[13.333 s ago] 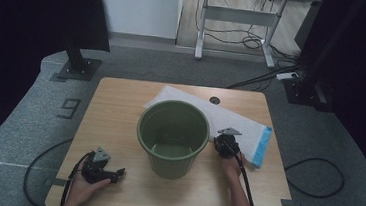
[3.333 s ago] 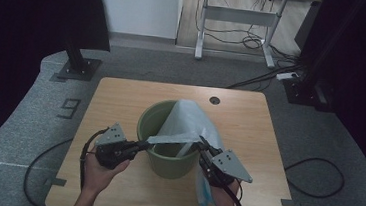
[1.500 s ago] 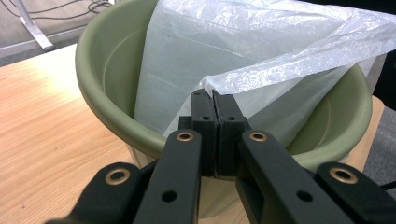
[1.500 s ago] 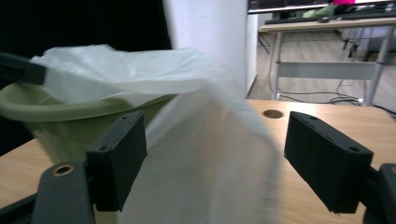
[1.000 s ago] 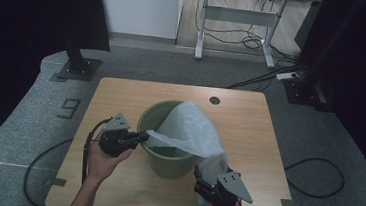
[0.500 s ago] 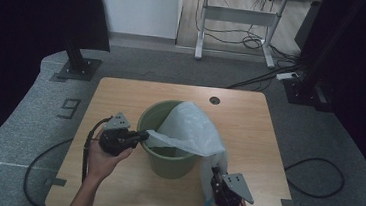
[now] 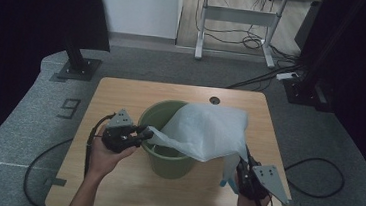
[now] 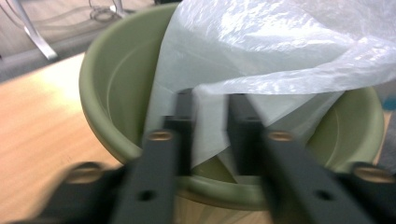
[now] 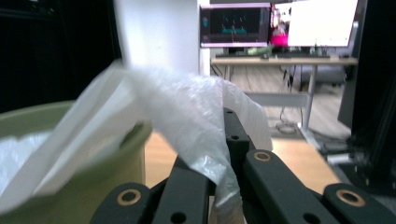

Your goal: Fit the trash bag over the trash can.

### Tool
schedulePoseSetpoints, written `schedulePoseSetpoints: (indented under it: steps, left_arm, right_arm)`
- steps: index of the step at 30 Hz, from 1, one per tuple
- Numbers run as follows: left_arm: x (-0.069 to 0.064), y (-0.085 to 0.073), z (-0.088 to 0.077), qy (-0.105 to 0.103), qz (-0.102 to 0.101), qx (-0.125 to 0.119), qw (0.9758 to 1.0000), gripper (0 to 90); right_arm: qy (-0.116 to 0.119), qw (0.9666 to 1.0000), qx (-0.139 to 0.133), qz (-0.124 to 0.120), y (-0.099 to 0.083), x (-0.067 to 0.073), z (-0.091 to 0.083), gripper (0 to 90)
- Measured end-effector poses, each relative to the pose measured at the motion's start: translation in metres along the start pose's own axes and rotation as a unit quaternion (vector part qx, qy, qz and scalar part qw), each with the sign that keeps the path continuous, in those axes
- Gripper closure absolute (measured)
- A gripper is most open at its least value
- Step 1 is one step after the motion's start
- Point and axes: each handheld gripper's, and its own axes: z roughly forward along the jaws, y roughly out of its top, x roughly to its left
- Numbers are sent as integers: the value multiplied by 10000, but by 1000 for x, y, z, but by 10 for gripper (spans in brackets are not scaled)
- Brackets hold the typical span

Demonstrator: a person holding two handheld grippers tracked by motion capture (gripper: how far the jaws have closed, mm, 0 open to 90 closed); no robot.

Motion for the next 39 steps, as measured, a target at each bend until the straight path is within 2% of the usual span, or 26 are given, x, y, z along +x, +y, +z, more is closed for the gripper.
schedulePoseSetpoints:
  steps: [1,3,5,9,11,14,17,20,23,28,34,37,39]
  left_arm:
    - [-1,0,-3,17,46,-64,10000,532]
    - [0,0,-11,-73,48,-124,9999,412]
    - [1,-1,-21,-206,31,-184,9996,339]
    - [0,1,-33,-359,25,-282,9990,274]
    - [-2,2,-35,-408,48,-293,9987,271]
    - [-13,7,-32,-435,302,-243,9983,295]
    - [-20,9,-23,-468,564,-59,9973,435]
    - [-25,9,-12,-427,758,195,9960,509]
    - [-26,9,-6,-445,740,227,9960,509]
    - [-26,12,3,-411,556,234,9973,555]
    - [-22,17,18,-458,429,433,9971,556]
    - [-22,17,20,-467,399,448,9971,542]
    - [-21,17,17,-505,310,382,9975,533]
  right_arm:
    - [41,10000,-35,-68,6,-1,1,887]
    - [72,9997,-138,-181,15,-1,2,887]
    - [105,9994,-234,-216,23,0,2,887]
    - [121,9991,-298,-267,30,4,5,887]
    - [139,9990,-296,-294,30,6,7,887]
    - [193,9989,-272,-332,32,10,10,887]
    - [248,9987,-282,-350,33,15,12,887]
    - [298,9985,-306,-336,35,15,11,887]
    - [323,9985,-324,-293,37,14,8,887]
    - [409,9982,-366,-255,39,15,5,887]
    - [609,9968,-459,-252,43,25,-1,887]
    - [730,9955,-516,-323,46,31,-4,887]
    - [808,9947,-524,-359,47,35,-6,887]
